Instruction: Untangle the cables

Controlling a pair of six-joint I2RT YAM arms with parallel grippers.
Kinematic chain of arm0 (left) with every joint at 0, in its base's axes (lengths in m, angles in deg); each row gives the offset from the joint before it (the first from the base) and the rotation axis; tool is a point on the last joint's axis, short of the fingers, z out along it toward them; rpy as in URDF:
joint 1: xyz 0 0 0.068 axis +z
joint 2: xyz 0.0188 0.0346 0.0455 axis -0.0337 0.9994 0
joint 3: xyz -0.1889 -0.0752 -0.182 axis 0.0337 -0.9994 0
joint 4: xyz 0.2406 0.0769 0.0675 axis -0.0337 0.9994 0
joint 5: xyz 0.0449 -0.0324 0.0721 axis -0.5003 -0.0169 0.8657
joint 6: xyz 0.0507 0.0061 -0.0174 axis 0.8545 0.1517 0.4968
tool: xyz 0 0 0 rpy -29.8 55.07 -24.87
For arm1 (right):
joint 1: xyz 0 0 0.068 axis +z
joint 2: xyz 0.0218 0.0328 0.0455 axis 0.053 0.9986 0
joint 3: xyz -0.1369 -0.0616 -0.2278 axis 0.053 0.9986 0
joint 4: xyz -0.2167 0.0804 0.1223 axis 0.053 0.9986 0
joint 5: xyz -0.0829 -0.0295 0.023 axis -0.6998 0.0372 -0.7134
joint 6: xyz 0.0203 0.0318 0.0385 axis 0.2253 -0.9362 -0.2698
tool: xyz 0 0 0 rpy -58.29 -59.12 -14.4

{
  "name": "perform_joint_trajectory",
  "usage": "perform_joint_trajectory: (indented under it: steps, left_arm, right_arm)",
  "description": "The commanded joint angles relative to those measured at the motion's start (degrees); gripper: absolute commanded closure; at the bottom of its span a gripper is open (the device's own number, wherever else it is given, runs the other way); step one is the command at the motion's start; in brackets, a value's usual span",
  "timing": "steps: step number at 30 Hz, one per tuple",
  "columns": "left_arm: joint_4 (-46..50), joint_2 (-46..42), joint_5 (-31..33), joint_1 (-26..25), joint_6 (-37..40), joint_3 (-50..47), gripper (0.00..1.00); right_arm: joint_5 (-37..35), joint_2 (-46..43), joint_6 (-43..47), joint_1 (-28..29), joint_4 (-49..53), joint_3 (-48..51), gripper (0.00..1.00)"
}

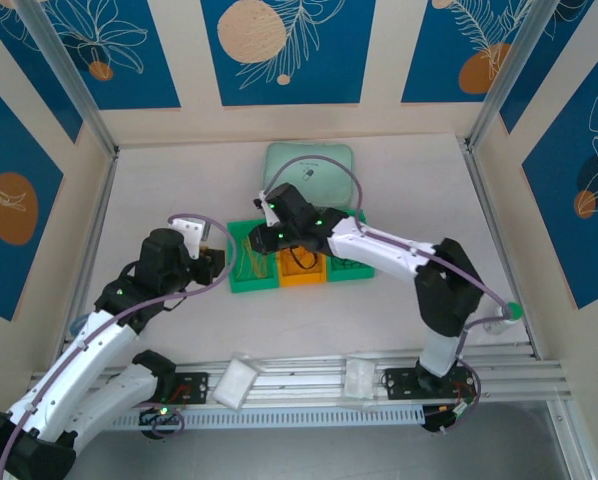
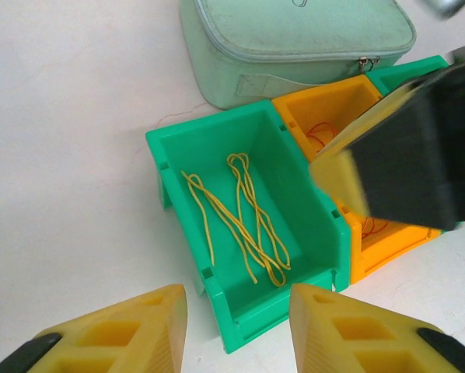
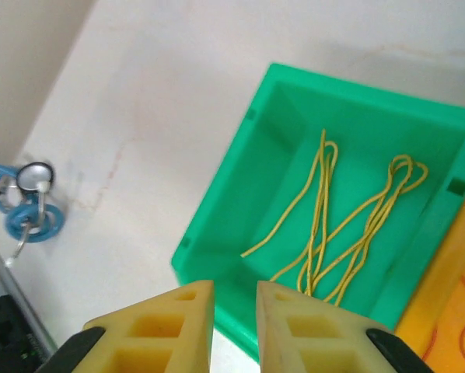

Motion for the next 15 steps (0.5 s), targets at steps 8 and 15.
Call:
perform_joint_trajectory:
  steps: [8,15]
  left_arm:
    - [-2.7,0.9,0.9,0.5,1.3,-0.4,0.59]
    - [-3.9,2.1,1.2,0.5,2.7,-0.3,0.59]
  right_arm:
    - [-2.7,-19.0,1.9,-5.6,-2.1,14.3,0.73]
    - [-5.4,-31.9,2.4,-13.2,1.3,23.5,0.67]
